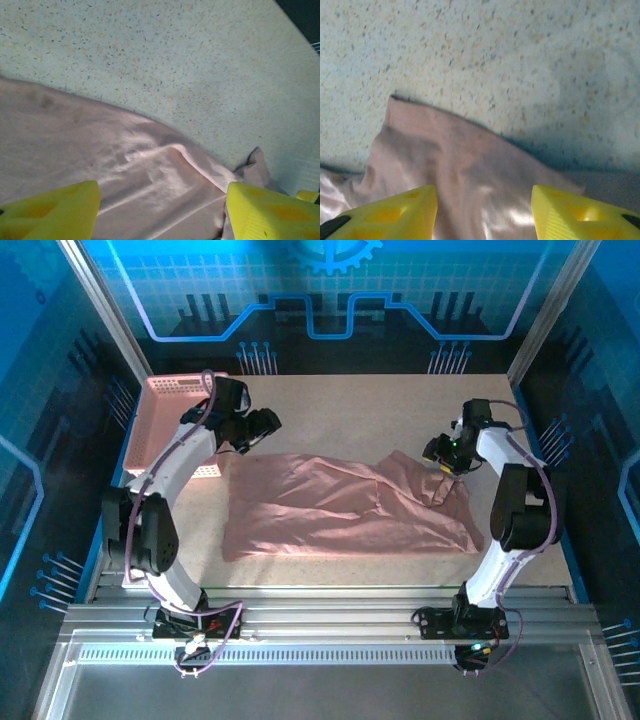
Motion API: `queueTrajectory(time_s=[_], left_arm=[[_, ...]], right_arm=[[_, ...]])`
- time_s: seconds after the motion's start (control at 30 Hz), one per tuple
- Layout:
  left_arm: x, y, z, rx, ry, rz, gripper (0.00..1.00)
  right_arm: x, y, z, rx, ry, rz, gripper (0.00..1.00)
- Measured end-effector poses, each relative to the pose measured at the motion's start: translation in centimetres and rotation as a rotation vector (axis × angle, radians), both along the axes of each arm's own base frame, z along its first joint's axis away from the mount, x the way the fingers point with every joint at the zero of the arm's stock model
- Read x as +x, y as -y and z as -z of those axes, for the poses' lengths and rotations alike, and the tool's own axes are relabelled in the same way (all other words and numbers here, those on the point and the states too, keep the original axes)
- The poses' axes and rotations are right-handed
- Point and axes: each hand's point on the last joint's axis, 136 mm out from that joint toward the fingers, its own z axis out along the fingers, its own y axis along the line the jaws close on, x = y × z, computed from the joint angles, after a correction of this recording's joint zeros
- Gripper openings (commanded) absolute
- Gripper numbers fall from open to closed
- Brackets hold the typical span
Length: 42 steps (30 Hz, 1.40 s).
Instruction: Fold and stack the t-shirts
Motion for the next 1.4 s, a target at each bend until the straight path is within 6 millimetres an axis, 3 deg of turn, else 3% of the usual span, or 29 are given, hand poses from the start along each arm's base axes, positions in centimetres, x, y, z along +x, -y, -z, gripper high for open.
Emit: queueTrajectory(time_s=[0.2,0.53,0.7,0.93,1.4], left_arm=[[-0.3,0.2,2.9,0.015,-0.085,0.021,0.68],[-2.2,-0.4,5.5,0.026,-0.157,0.017,0.68],[-2.5,-0.5,5.7,0.027,-0.164,0.014,0.68],[-2.6,-0.7,5.8,0.027,-0.166,0.01,0.68],[-3.2,-1.1,6.5,0.029,-0.184,0.004,0.68]], right_arm=[[2.3,0.1,1.5,-0.005,-0.018,-0.038,0.5],[0.1,1.9,2.1,-0.016,-0.062,0.008,0.5],[-0.2,2.1,1.4,-0.017,-0.048,0.016,0.5],[-1.8,1.9,2.6,-0.007,-0.098,0.026,0.5],[-3.3,1.7,2.9,-0.001,-0.128,0.032,0.53]])
